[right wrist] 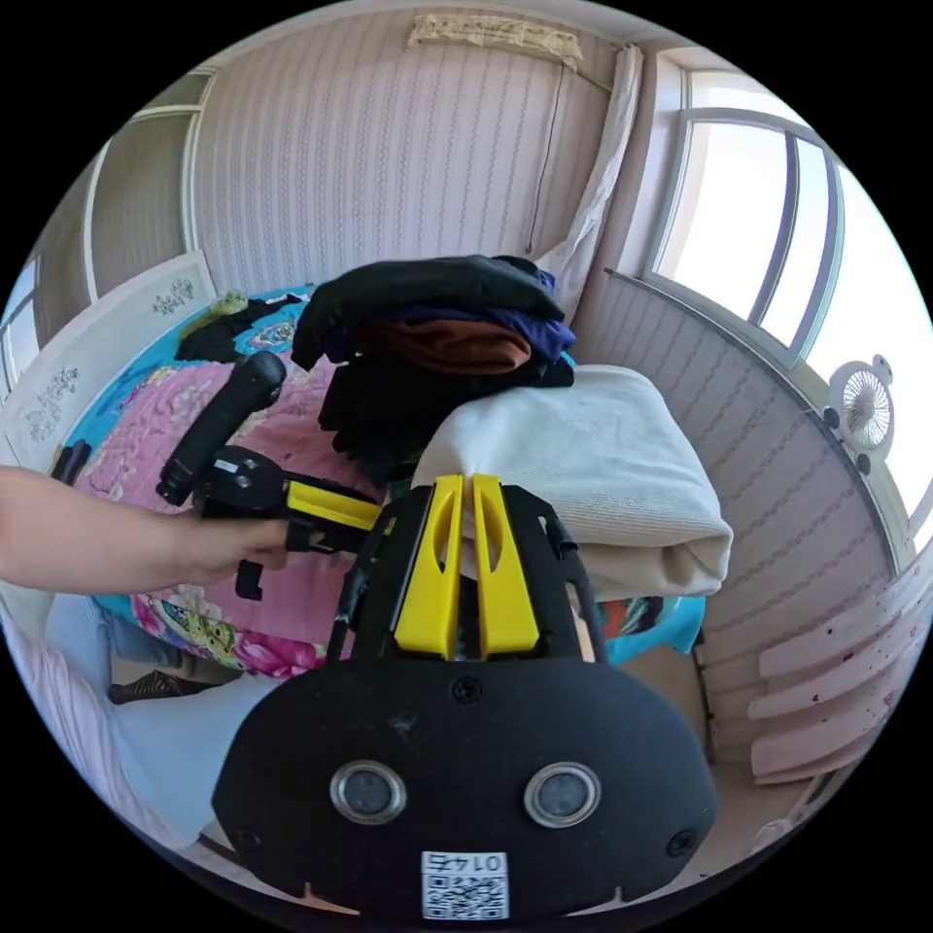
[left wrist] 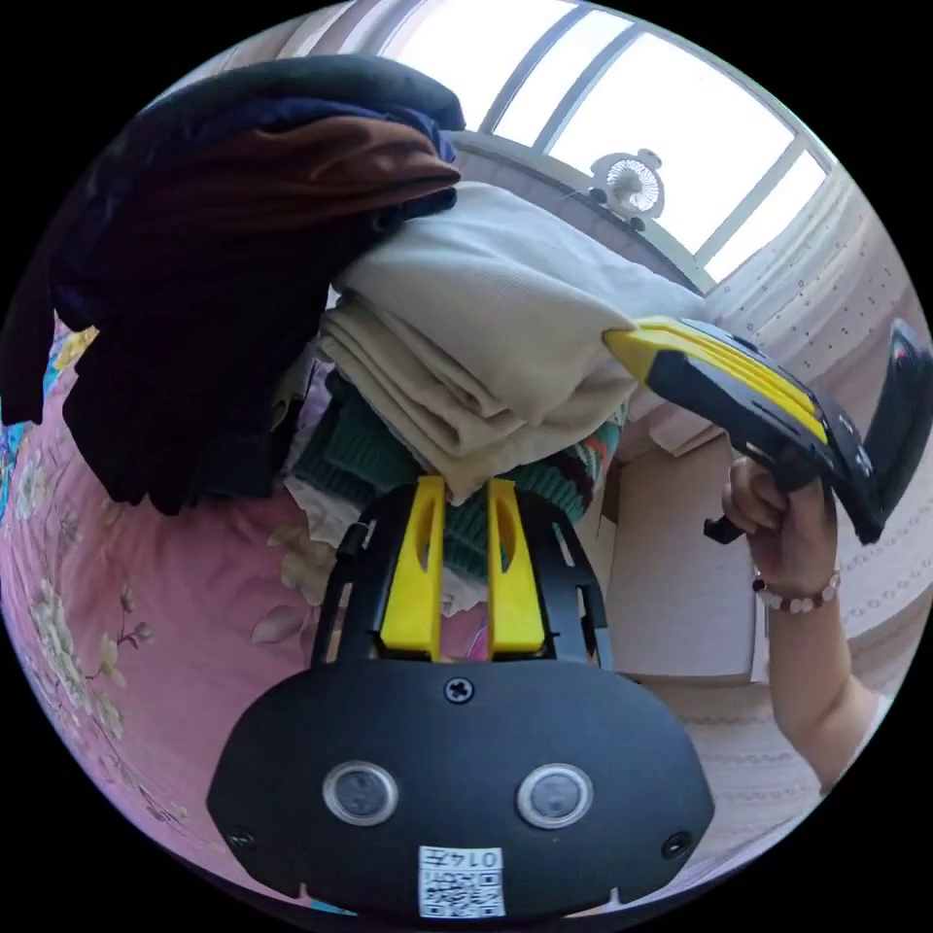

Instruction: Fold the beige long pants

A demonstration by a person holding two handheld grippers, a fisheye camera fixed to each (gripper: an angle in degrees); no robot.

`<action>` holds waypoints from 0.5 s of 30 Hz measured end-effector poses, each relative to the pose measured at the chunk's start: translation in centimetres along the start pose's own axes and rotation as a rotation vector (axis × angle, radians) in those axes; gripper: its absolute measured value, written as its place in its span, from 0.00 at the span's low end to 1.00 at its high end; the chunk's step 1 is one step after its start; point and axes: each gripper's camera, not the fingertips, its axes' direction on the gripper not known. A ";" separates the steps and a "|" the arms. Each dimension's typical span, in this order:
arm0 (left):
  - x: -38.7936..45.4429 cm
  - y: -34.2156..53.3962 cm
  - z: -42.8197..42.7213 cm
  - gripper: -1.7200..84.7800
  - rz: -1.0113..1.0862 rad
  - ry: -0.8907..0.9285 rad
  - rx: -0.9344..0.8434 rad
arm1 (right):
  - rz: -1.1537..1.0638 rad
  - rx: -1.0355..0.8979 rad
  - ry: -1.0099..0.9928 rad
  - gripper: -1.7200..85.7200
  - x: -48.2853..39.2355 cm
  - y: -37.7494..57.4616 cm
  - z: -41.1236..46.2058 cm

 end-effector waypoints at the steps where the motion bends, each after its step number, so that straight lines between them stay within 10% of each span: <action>1: -0.2 0.1 -1.2 0.03 -0.019 0.041 0.057 | -0.010 0.038 -0.015 0.02 0.4 -0.2 -1.5; 9: 7.1 6.8 -15.6 0.01 0.523 0.029 0.383 | -0.086 0.306 0.013 0.02 0.3 0.1 -13.2; 15: 7.3 15.6 -17.1 0.01 0.484 0.120 0.286 | 0.053 0.221 -0.206 0.02 2.1 4.5 -11.4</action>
